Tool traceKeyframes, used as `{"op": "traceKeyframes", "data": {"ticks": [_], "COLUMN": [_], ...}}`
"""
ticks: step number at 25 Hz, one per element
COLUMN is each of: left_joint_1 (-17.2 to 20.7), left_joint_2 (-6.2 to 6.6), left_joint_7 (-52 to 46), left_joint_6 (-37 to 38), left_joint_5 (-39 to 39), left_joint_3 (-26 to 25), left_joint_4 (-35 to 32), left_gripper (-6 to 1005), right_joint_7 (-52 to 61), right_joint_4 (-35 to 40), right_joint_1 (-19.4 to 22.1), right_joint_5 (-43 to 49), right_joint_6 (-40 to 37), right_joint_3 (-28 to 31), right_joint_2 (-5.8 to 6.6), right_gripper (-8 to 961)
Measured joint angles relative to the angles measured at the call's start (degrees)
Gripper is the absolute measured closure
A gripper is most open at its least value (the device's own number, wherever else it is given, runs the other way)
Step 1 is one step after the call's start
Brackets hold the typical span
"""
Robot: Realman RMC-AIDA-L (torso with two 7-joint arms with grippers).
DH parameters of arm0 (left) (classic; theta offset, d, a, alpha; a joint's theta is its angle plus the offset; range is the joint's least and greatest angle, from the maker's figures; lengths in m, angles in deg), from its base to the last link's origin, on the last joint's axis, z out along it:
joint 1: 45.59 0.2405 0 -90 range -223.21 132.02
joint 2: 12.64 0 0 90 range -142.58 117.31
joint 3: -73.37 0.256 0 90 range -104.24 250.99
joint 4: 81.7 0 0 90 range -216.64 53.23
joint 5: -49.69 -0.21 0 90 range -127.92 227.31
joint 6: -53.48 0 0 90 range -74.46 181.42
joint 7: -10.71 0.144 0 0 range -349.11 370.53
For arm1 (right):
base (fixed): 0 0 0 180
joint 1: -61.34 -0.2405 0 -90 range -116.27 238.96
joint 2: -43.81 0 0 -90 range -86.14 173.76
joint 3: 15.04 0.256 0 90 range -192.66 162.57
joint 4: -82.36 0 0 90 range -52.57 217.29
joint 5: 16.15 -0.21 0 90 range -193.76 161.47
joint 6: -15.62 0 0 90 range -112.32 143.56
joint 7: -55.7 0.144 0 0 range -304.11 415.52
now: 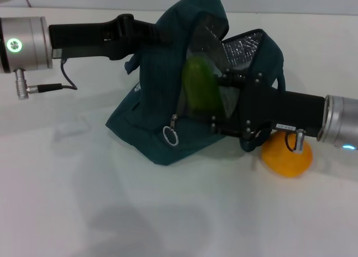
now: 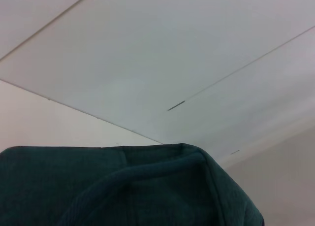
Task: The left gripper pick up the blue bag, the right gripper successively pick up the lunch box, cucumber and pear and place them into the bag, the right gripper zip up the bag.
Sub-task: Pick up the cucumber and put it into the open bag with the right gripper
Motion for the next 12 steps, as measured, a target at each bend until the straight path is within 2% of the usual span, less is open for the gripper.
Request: {"op": "traceKeyframes", "data": {"ticks": [9, 12], "left_joint_1": [0.3, 0.4], "left_joint_2": [0.08, 0.07], "left_joint_7": [0.1, 0.1], "left_joint_6": [0.1, 0.2], "left_joint_5": [0.1, 0.2], "left_joint_3": [0.0, 0.0], "left_joint_4": [0.1, 0.1], "left_gripper": [935, 935], "right_joint_7": [0.1, 0.7], "right_joint_4": [8.8, 9.6], "right_joint_1": [6.6, 6.9], "right_joint_5": [-0.6, -0.2], "right_joint_6": [-0.3, 0.3], "right_joint_3": [2.5, 2.7], "right_joint_2": [0.31, 0.38], "right_gripper": [209, 153]}}
